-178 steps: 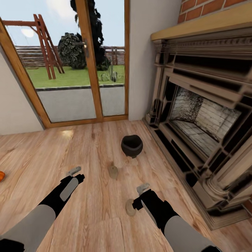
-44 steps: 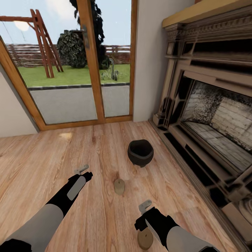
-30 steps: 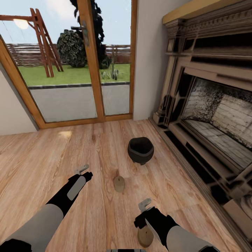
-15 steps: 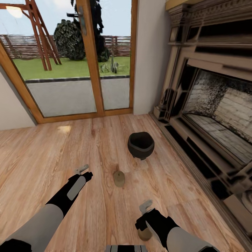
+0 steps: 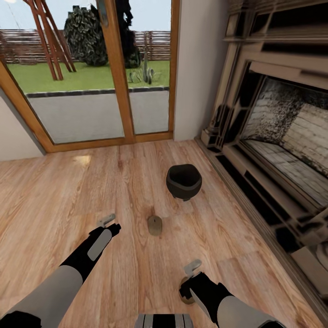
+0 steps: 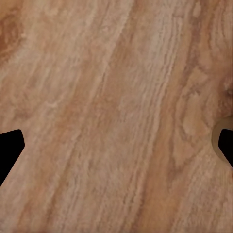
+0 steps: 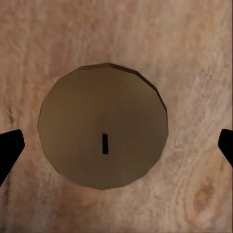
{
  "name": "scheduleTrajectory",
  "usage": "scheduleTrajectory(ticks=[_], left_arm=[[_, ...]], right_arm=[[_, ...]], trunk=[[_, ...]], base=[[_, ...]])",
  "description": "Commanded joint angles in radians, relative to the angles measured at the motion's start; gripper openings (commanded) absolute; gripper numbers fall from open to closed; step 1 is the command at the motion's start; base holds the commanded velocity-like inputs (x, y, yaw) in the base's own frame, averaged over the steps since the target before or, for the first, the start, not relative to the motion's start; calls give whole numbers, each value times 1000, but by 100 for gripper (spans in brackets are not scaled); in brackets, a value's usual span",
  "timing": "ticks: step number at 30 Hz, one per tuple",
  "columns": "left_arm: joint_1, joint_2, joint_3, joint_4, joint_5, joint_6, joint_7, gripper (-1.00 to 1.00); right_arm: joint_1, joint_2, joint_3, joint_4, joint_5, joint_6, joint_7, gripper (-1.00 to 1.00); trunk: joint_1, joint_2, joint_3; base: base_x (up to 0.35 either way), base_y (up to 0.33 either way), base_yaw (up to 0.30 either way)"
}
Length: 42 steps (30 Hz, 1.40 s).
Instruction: Place each of the two pumpkins and all three candles from the living room inside a cabinet in the living room (use any cabinet), then make sure every cabinet is closed, and position the cauldron so it is next to a table in the living room.
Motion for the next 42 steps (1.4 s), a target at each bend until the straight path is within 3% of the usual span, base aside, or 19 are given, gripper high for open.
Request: scheduleTrajectory(ticks=[1,7,24,30,36,42], left_arm=[[0,0,0,0,0,0,0,100],[0,0,0,0,0,0,0,100],[0,-1,0,1,1,-2,0,100],[0,-1,0,1,0,-2,0,100],[0,-1,0,1,0,-2,0,100],[0,-1,0,1,0,-2,0,100]], right_arm=[[0,0,0,-1,0,-1,-2,100],[-1,0,0,-8,2,-6,-5,100],[-1,0,1,-3,7,-137,5,100],[-1,0,2,-1,6,-146,10,100],[-1,0,2,-1,6,-144,34,100],[-2,0,2,-3,7,-142,26,100]], trunk=[[0,0,-4],[1,-1,-12],[3,-1,-23],[5,-3,-43],[5,-3,-43],[8,-4,-66]], base=[[0,0,0],[0,0,0],[0,0,0],[0,0,0],[0,0,0],[0,0,0]])
